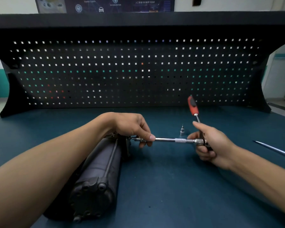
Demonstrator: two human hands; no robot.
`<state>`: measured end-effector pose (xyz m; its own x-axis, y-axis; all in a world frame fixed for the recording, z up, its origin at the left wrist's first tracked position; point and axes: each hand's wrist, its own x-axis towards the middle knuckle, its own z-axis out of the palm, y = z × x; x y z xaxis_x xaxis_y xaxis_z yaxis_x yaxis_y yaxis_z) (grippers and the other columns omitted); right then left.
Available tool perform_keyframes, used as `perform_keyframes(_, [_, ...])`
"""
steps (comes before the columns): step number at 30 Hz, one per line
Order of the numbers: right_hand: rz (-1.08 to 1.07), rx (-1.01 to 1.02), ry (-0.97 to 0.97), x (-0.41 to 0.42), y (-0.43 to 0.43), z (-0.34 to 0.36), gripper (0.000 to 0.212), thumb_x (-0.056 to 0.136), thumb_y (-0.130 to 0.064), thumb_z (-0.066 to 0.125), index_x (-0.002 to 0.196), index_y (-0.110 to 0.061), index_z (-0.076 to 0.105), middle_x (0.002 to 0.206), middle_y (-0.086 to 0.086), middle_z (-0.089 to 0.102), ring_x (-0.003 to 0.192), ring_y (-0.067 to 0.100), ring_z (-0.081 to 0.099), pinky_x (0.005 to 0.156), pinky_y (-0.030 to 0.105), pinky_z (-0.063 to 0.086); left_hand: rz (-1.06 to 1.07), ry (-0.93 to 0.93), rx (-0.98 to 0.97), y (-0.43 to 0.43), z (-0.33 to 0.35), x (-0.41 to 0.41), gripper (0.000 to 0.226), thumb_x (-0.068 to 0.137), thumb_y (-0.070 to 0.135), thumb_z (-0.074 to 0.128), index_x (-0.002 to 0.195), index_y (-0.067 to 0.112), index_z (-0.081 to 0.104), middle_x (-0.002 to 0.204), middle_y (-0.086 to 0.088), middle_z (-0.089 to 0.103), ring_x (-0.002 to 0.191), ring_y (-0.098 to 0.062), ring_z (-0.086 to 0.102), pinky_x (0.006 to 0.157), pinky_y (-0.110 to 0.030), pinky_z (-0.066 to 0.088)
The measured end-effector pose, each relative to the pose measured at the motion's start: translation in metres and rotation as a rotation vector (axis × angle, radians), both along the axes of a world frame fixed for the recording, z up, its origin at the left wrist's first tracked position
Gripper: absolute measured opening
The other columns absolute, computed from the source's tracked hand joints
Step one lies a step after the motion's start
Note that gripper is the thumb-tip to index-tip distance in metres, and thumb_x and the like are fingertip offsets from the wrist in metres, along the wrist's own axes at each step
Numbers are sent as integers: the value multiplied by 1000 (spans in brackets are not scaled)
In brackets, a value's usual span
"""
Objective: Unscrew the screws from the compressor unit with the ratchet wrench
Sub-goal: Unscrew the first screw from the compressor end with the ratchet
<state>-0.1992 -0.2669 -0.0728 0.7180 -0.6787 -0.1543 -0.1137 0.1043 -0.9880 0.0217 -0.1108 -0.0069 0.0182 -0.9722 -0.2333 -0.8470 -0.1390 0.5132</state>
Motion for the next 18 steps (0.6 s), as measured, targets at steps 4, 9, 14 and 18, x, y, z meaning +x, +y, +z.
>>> perform_keyframes(4, [19,89,46,2,1,-3,40,97,-47,49,81,-11,58,40,3,31,30,12,19,37,19,17,2,-13,11,-1,-1,1,23,92,48,64,79,33,77,73,9,72,73,0,55,80,-26,37])
perform_keyframes(9, [11,43,28,1,3,-7,36,95,-44,55,80,-11,58,42,4,34,32,13,21,37,22,18,13,-5,18,-1,0,2,23,92,47,64,79,34,77,72,10,71,71,2,56,72,-16,37])
perform_keyframes(14, [-55,-103,-57,-2,5,-16,38,93,-43,61,73,-11,60,43,8,40,32,14,27,36,21,19,-5,7,38,-3,0,-1,19,94,42,64,85,32,78,75,10,73,75,2,58,77,-17,38])
perform_keyframes(18, [-121,-363,-149,0,7,-26,40,91,-39,67,58,-16,60,44,3,43,37,17,39,35,20,26,-15,-17,64,-3,-2,1,19,94,41,63,96,30,78,83,9,76,79,2,58,83,-22,39])
